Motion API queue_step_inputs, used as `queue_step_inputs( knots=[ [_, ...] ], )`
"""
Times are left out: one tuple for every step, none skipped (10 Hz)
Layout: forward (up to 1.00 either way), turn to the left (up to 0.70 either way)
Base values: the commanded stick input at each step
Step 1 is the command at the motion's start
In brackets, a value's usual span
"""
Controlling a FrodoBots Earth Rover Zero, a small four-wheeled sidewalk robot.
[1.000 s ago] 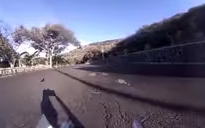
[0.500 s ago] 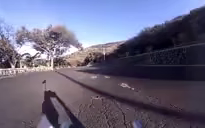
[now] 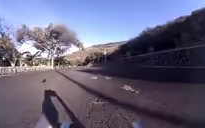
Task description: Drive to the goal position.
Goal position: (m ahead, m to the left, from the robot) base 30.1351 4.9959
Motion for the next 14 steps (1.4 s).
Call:
queue_step_inputs(
  knots=[
    [0.5, 0.0],
    [0.5, 0.0],
    [0.5, 0.0],
    [0.5, 0.0],
    [0.5, 0.0],
    [0.5, 0.0],
    [0.5, 0.0],
    [0.5, 0.0],
    [0.5, 0.0],
    [0.5, 0.0],
    [0.5, 0.0],
    [0.5, 0.0],
    [0.5, 0.0],
    [0.5, 0.0]
  ],
)
